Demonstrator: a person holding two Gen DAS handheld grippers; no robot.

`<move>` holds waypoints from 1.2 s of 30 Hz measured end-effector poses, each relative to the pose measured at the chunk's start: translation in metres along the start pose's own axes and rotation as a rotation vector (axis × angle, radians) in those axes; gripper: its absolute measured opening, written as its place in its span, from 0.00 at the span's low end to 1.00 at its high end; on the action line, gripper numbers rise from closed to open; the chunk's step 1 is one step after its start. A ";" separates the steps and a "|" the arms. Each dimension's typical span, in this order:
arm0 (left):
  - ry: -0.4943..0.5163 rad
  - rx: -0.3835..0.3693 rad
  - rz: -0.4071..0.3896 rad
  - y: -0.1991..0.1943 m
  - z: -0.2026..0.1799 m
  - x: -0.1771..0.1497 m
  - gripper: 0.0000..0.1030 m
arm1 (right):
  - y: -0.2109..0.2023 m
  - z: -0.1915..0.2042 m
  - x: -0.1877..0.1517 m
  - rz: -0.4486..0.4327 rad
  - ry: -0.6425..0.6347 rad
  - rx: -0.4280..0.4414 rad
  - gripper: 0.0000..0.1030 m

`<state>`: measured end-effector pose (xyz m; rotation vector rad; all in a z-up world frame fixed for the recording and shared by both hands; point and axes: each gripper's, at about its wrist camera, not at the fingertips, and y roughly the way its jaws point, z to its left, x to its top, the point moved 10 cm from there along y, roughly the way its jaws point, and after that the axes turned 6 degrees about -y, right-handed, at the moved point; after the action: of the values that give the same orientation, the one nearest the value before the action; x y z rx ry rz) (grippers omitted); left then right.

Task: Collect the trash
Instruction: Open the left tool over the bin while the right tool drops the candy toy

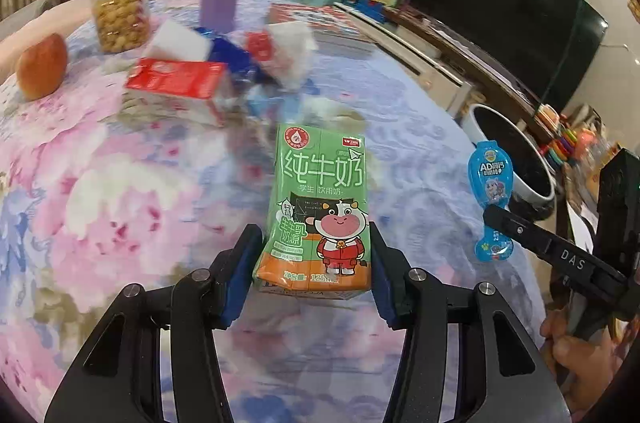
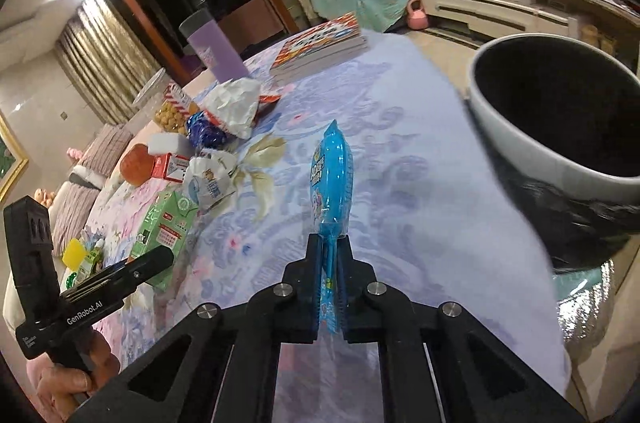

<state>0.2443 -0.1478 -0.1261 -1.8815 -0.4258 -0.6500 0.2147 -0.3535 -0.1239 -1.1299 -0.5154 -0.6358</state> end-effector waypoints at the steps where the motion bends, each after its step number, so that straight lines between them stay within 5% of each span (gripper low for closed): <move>1: 0.007 -0.009 0.004 0.001 -0.006 -0.002 0.49 | -0.004 -0.004 0.000 -0.006 0.006 -0.002 0.06; 36: 0.221 -0.138 0.061 0.038 -0.147 -0.002 0.49 | -0.076 -0.094 0.013 -0.136 0.123 -0.083 0.06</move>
<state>0.2285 -0.2984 -0.1105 -1.9177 -0.1836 -0.8539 0.1768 -0.4656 -0.0976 -1.1323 -0.4662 -0.8462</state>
